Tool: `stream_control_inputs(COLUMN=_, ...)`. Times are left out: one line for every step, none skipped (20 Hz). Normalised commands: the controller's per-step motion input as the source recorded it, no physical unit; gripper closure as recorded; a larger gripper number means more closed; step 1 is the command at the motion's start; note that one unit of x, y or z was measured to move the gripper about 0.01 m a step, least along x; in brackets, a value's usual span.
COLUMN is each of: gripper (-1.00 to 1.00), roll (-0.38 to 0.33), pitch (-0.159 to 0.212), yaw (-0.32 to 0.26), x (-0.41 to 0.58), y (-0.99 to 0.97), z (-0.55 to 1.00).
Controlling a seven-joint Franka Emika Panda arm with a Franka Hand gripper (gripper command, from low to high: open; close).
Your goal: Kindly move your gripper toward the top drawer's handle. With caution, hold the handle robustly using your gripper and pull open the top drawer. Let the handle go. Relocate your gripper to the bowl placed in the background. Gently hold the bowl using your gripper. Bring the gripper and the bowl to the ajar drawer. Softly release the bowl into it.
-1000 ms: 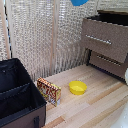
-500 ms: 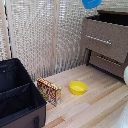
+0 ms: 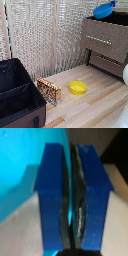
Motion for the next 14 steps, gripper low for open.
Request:
stream_control_inputs(gripper=-1.00, roll=0.000, pitch=0.010, yaw=0.000, x=0.000, y=-0.19, z=0.00)
stream_control_inputs(gripper=-1.00, roll=0.013, pitch=0.000, yaw=-0.040, x=0.069, y=-0.03, z=0.13)
stream_control_inputs(gripper=-1.00, roll=0.031, pitch=0.000, yaw=-0.052, x=0.126, y=-0.01, z=0.25)
stream_control_inputs(gripper=-1.00, roll=0.019, pitch=0.004, yaw=-0.118, x=0.137, y=0.00, z=0.32)
stream_control_inputs(gripper=-1.00, roll=0.056, pitch=0.036, yaw=-0.099, x=0.154, y=-0.07, z=0.42)
stream_control_inputs(gripper=-1.00, roll=0.049, pitch=0.000, yaw=-0.132, x=0.131, y=-0.01, z=0.57)
stream_control_inputs(gripper=-1.00, roll=0.069, pitch=0.032, yaw=-0.064, x=0.100, y=-0.07, z=0.73)
stream_control_inputs(gripper=-1.00, roll=0.059, pitch=0.015, yaw=-0.018, x=0.051, y=0.00, z=0.81)
stream_control_inputs(gripper=-1.00, roll=0.027, pitch=0.000, yaw=-0.024, x=0.017, y=0.01, z=0.80)
stream_control_inputs(gripper=-1.00, roll=0.003, pitch=0.000, yaw=-0.012, x=0.000, y=0.04, z=0.78)
stream_control_inputs(gripper=-1.00, roll=0.000, pitch=0.000, yaw=0.000, x=0.000, y=0.05, z=0.75)
stream_control_inputs(gripper=-1.00, roll=-0.031, pitch=0.000, yaw=-0.015, x=0.000, y=0.24, z=0.64)
stream_control_inputs(gripper=-1.00, roll=-0.019, pitch=0.000, yaw=0.000, x=0.000, y=0.24, z=0.54)
stream_control_inputs(gripper=-1.00, roll=-0.048, pitch=0.000, yaw=0.000, x=0.000, y=0.30, z=0.45)
